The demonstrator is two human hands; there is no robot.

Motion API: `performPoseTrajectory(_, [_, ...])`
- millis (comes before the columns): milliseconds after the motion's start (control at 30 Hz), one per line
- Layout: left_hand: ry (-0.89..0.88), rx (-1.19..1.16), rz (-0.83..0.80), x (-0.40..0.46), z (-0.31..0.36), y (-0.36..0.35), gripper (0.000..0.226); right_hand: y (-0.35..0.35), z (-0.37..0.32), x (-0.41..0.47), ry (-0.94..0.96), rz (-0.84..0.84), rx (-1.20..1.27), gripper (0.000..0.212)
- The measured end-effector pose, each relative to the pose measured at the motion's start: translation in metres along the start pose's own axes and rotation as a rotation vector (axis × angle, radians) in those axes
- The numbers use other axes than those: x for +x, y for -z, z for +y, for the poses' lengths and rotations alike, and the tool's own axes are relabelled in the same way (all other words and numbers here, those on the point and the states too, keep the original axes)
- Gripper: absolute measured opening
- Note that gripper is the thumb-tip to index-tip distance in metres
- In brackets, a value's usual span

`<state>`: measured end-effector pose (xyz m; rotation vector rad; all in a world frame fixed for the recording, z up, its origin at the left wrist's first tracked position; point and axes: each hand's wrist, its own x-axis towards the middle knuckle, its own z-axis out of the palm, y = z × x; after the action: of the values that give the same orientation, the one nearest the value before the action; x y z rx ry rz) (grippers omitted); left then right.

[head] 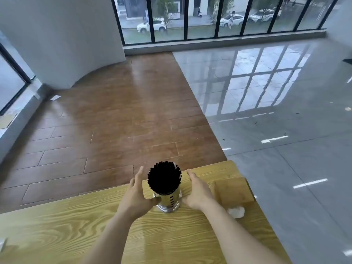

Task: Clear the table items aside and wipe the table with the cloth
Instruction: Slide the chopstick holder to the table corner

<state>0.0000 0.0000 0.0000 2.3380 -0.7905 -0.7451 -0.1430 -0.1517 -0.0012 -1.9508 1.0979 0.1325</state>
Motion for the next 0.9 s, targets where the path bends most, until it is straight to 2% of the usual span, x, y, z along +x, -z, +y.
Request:
performPoseTrajectory(100, [0.062,-0.182,-0.06,0.01,-0.006,-0.026,0.124,-0.009,0.011,0.015,0.008,-0.058,0.085,0.113])
performPoseTrajectory(200, [0.116,-0.301,0.009,0.019,-0.013,-0.051,0.09,-0.023,0.02,0.03,0.032,-0.086,0.14,0.107])
performPoseTrajectory(267, [0.095,-0.35,0.059,0.018,-0.008,-0.056,0.084,-0.025,0.021,0.033,0.058,-0.069,0.184,0.098])
performPoseTrajectory(467, [0.103,-0.395,0.068,-0.002,-0.006,-0.061,0.091,-0.028,0.023,0.021,0.082,-0.037,0.163,0.083])
performPoseTrajectory(633, [0.066,-0.36,0.085,-0.043,0.001,-0.065,0.08,-0.023,0.034,-0.025,0.066,-0.027,0.174,0.077])
performPoseTrajectory(900, [-0.048,-0.334,-0.061,-0.126,0.021,-0.098,0.091,-0.011,0.085,-0.126,-0.038,0.065,0.257,0.076])
